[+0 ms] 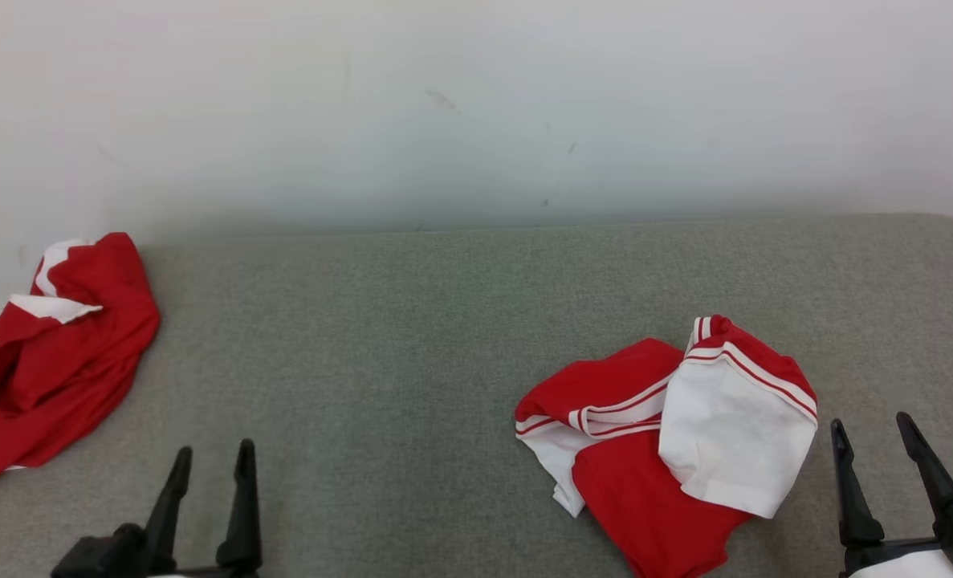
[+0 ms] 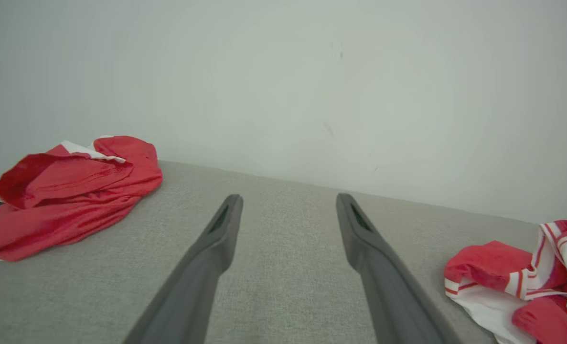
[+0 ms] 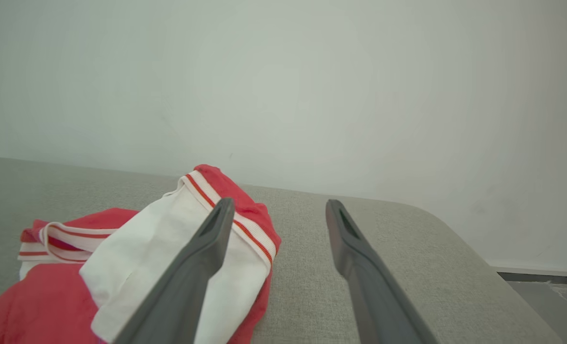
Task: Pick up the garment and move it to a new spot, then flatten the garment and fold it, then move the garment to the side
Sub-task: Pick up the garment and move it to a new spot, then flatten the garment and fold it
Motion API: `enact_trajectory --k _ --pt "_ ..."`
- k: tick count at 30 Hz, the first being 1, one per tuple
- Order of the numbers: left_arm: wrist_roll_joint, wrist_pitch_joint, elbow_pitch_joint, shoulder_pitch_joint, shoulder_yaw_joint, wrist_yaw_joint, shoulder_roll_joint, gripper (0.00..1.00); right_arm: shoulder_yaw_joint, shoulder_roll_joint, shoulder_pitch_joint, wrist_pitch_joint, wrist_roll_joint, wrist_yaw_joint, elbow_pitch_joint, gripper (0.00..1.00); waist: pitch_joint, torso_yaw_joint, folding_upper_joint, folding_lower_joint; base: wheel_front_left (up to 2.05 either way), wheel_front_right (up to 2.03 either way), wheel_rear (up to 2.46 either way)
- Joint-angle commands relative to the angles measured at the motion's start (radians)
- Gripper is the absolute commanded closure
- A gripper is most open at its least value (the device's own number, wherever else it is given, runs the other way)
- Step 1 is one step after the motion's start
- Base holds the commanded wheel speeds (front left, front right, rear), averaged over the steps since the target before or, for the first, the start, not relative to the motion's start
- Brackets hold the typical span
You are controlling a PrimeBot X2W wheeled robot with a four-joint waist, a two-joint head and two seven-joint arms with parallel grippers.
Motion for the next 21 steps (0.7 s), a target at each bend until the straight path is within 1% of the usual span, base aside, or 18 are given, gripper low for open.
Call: enact_trajectory --k 1,6,9,14,21 --pt "0.012 0.000 -0.005 0.030 0.017 -0.011 -0.014 0.00 -0.001 -0.002 0.017 0.000 -0.001 -0.002 0.003 0.00 -0.006 0.005 0.0000 0.0001 0.00 0.00 0.00" --pt "0.081 0.000 -0.025 0.099 0.069 -0.053 -0.039 0.00 0.005 -0.003 0.039 0.000 0.007 -0.002 0.012 0.00 -0.023 0.007 0.0000 0.0001 0.00 0.00 0.00" --pt "0.110 0.000 -0.047 0.130 0.086 -0.063 -0.054 0.00 0.011 -0.003 0.050 0.000 0.012 -0.002 0.019 0.00 -0.030 0.005 0.0000 0.0001 0.00 0.00 0.00" --pt "0.127 0.000 -0.062 0.154 0.070 -0.077 -0.066 0.00 0.035 -0.001 0.056 0.000 0.026 -0.002 0.035 0.00 -0.038 0.003 0.0000 0.0001 0.00 0.00 0.00" --pt "0.132 0.000 -0.060 0.162 0.048 -0.081 -0.071 0.00 0.063 0.001 0.064 0.000 0.045 -0.002 0.056 0.00 -0.053 -0.006 0.0000 0.0001 0.00 0.00 0.00"
